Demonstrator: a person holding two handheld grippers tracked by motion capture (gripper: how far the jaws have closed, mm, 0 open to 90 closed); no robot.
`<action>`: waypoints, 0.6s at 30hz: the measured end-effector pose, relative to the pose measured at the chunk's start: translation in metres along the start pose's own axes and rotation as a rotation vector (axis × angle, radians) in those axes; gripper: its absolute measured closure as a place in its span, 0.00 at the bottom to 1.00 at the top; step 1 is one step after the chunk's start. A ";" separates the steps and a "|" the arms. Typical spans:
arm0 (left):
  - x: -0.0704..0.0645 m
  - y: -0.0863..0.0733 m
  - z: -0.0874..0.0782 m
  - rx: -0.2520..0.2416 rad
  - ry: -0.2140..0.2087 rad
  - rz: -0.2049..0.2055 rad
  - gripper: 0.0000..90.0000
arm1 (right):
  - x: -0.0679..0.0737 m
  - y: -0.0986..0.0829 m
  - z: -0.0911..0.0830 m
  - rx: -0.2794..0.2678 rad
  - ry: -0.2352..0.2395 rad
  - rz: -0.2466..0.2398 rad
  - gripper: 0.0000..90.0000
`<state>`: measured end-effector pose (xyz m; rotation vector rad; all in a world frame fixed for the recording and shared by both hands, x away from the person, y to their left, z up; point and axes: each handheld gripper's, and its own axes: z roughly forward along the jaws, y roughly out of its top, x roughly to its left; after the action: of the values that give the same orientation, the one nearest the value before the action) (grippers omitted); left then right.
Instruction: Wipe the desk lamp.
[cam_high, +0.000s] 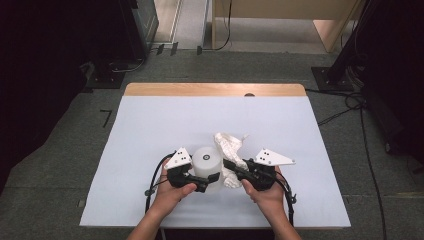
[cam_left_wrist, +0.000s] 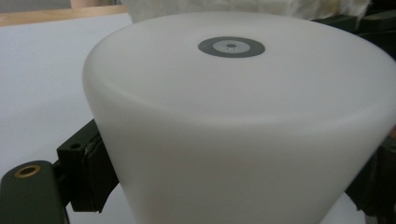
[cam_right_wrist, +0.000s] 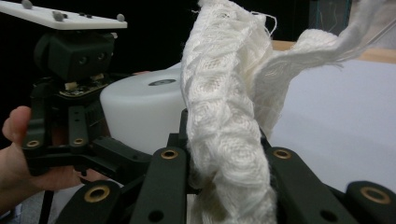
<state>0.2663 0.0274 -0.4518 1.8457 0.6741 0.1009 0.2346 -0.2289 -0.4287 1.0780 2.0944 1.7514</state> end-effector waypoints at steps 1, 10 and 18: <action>0.000 0.000 0.000 0.002 0.007 0.004 0.09 | 0.001 0.000 0.000 -0.001 0.000 -0.008 0.85; 0.000 0.004 -0.008 -0.057 -0.020 0.009 0.09 | 0.001 -0.003 0.004 0.012 -0.009 -0.017 0.85; 0.003 0.009 -0.021 -0.171 0.036 -0.039 0.09 | 0.001 -0.012 0.014 0.069 -0.009 0.000 0.85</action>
<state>0.2638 0.0445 -0.4364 1.6692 0.7048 0.1614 0.2376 -0.2179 -0.4438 1.1015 2.1645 1.6819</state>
